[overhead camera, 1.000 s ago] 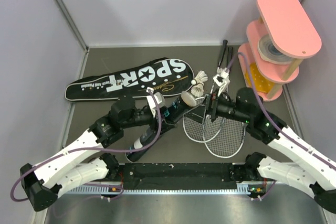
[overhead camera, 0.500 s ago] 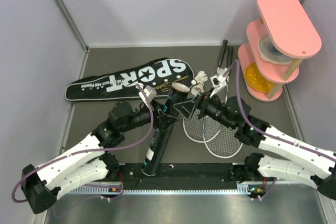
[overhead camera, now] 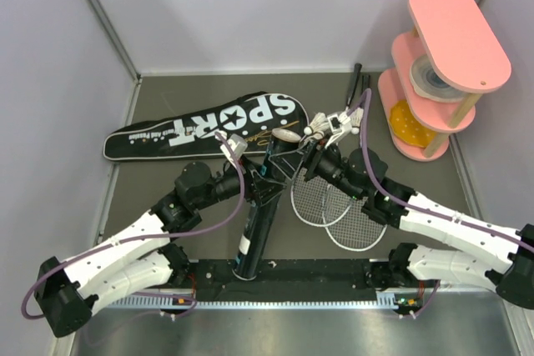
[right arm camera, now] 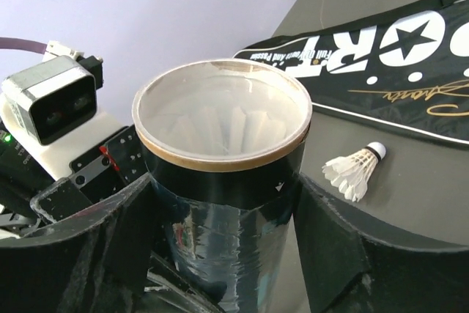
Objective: Pack up the badminton gear
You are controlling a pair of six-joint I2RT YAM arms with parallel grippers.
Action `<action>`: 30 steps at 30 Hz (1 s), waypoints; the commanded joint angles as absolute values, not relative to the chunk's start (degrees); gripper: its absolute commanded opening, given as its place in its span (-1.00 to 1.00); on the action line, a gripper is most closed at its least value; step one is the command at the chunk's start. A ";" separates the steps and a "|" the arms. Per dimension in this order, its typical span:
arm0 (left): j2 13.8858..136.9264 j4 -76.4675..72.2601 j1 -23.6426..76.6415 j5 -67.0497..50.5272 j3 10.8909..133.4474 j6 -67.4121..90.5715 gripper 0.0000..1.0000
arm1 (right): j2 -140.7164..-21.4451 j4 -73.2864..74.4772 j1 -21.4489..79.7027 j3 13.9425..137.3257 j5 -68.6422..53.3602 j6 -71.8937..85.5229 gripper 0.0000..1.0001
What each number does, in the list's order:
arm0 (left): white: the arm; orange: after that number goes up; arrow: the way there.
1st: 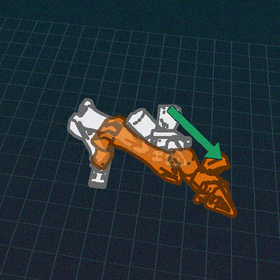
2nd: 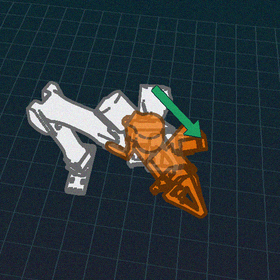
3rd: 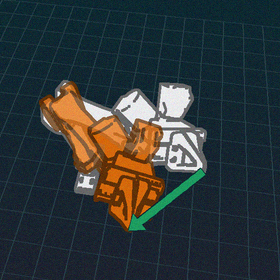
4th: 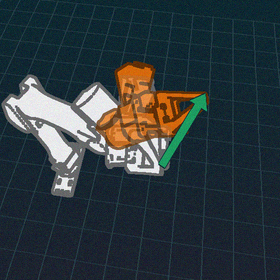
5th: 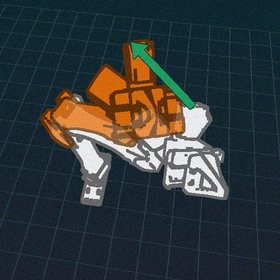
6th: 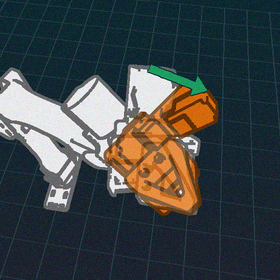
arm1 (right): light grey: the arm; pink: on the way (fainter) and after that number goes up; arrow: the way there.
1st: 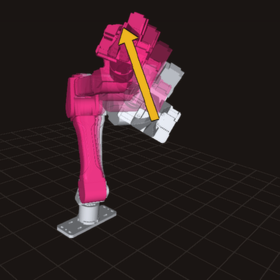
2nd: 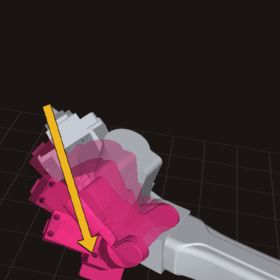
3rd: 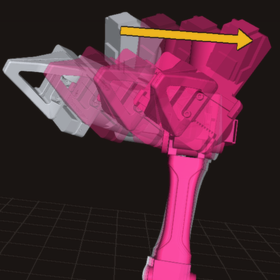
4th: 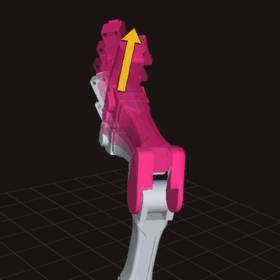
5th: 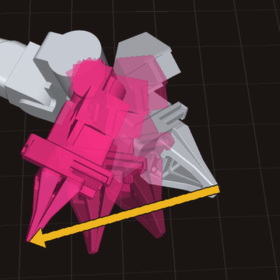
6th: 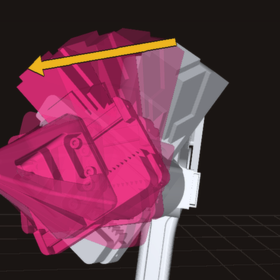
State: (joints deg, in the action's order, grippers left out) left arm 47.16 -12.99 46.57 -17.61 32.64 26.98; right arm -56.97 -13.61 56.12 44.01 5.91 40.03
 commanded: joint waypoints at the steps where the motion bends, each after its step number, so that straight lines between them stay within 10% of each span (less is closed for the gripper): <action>1: 47.02 -19.78 46.76 -18.28 33.40 29.61 0.34 | -57.39 -17.75 56.25 46.23 7.12 40.08 0.18; 9: 40.36 4.33 46.67 -13.72 41.04 23.13 0.95 | -53.18 -6.88 54.41 47.81 6.68 34.20 -0.21; 16: 31.20 13.89 46.67 -9.40 50.00 11.96 0.59 | -50.45 2.09 49.58 51.92 -10.35 20.93 -0.34; 30: 54.66 11.94 45.88 -25.30 74.17 11.16 0.26 | -57.13 18.89 46.67 66.62 -18.89 3.08 -0.36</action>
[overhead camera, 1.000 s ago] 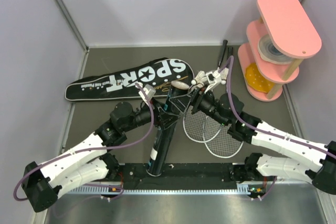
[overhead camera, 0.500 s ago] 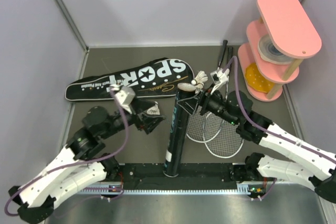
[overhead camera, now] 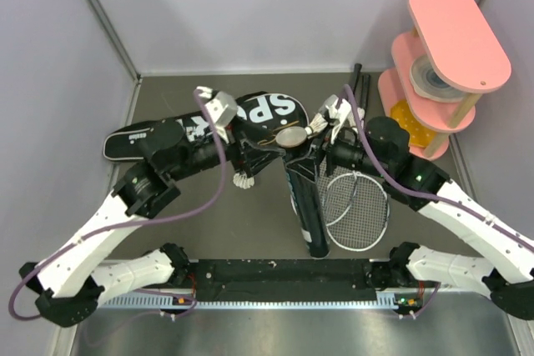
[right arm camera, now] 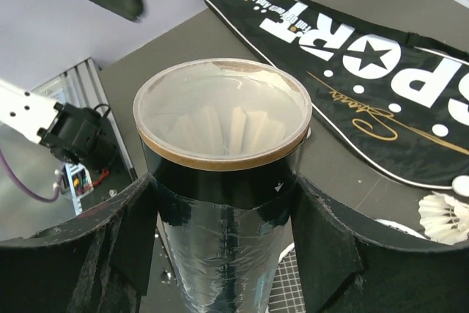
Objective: Pack up the badminton gear
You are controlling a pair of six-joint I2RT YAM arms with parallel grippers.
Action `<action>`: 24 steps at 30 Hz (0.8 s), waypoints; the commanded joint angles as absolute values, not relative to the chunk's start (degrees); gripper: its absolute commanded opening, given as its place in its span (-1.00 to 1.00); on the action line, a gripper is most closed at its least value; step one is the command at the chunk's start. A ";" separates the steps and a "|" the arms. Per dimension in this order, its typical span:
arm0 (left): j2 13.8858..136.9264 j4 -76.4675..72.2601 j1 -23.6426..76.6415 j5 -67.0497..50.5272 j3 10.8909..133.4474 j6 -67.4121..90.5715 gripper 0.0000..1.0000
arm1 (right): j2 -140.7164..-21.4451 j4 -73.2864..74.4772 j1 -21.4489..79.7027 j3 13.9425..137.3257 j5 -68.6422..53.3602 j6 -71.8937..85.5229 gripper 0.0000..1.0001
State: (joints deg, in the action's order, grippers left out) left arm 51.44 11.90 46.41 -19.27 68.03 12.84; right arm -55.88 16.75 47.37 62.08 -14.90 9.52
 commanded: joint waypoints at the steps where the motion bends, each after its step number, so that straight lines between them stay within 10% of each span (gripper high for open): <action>1: 57.02 13.52 45.79 -26.44 75.66 10.38 0.22 | -57.82 19.24 46.67 67.40 -19.68 2.90 -0.39; 10: 62.83 26.62 45.00 -31.20 84.63 5.10 -0.06 | -59.24 20.13 46.58 68.73 -21.62 1.14 -0.74; 24: 65.48 30.23 45.00 -34.89 83.23 3.96 -0.12 | -58.53 20.92 46.50 68.82 -22.50 1.23 -0.53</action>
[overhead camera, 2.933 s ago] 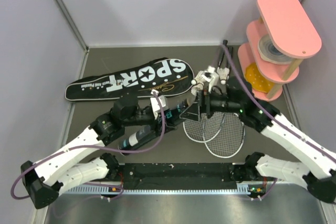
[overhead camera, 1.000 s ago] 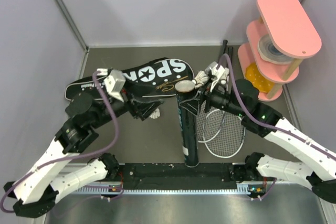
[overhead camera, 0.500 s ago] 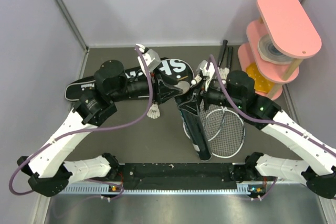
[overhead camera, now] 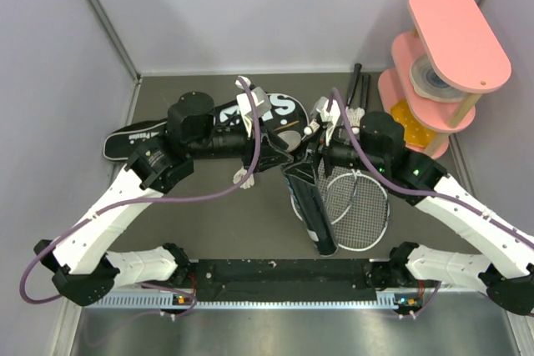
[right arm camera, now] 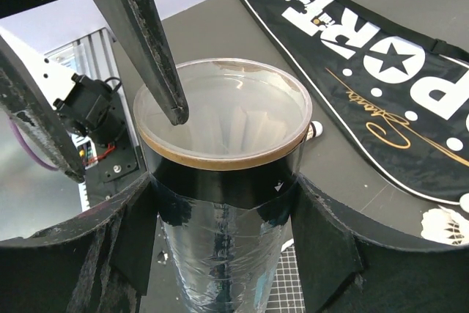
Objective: Pack up the badminton gear
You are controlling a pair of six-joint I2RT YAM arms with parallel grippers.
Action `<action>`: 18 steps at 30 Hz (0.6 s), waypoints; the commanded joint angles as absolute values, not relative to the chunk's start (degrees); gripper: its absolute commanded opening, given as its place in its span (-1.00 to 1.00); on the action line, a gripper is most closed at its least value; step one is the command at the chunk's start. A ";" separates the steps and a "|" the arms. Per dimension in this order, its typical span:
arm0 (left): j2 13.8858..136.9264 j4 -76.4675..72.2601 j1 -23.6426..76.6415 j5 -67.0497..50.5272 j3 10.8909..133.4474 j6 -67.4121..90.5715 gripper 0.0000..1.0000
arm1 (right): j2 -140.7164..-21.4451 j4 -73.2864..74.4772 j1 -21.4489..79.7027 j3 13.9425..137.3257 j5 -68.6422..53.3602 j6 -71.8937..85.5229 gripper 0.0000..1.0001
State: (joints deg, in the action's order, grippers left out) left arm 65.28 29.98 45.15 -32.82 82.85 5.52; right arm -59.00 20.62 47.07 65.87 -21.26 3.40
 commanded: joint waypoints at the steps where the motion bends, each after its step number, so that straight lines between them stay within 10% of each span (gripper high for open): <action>1: 65.65 30.32 44.91 -34.46 83.41 3.78 -0.14 | -58.71 20.92 46.58 68.91 -22.76 1.32 -0.53; 6: 66.44 32.69 45.00 -34.98 84.37 2.20 -0.40 | -58.97 20.83 46.58 68.91 -22.59 1.23 -0.54; 10: 66.62 34.71 45.00 -35.07 84.99 0.97 -1.00 | -58.97 20.92 46.58 68.64 -22.33 1.14 -0.57; 18: 64.08 31.56 43.51 -41.73 84.38 7.79 -1.00 | -57.22 21.36 46.58 64.70 -18.64 -2.02 -0.55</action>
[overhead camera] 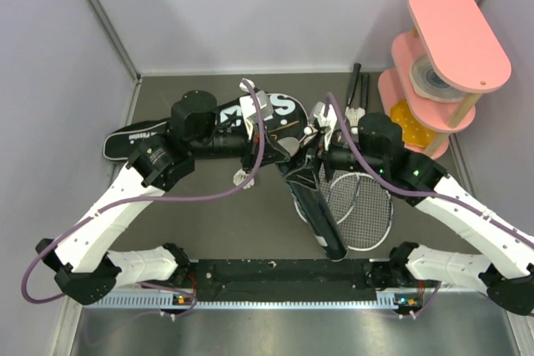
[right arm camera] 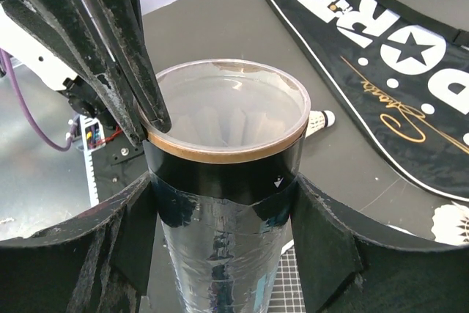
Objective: Pack up the badminton gear
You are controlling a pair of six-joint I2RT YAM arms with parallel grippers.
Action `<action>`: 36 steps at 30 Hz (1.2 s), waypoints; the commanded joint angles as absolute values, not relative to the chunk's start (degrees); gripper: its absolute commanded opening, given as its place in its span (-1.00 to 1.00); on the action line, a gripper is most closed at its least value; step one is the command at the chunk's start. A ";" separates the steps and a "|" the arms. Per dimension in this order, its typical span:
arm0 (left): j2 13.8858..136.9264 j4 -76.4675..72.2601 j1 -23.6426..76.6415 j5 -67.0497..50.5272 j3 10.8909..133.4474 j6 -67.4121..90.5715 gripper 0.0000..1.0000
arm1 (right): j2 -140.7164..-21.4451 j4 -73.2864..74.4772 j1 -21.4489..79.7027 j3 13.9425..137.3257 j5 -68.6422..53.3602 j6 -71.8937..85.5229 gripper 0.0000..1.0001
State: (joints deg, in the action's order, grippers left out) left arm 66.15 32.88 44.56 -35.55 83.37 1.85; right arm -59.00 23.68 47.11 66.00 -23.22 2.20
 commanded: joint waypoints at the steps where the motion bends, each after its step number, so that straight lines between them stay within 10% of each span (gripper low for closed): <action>1: 63.90 30.51 41.94 -42.97 83.85 9.65 -1.00 | -57.04 21.36 46.58 64.25 -18.20 -2.11 -0.55; 16: 56.87 15.55 27.25 -46.76 79.19 27.68 -1.00 | -56.43 20.39 46.58 59.86 -16.17 -2.55 -0.59; 36: 78.73 21.27 40.86 4.02 70.31 23.72 -1.00 | -39.56 20.21 46.49 57.39 17.14 10.81 -0.53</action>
State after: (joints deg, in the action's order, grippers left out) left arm 71.05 21.41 36.40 -9.93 70.13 23.70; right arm -42.96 23.11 46.96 57.21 12.51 8.84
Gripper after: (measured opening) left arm 0.009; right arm 0.629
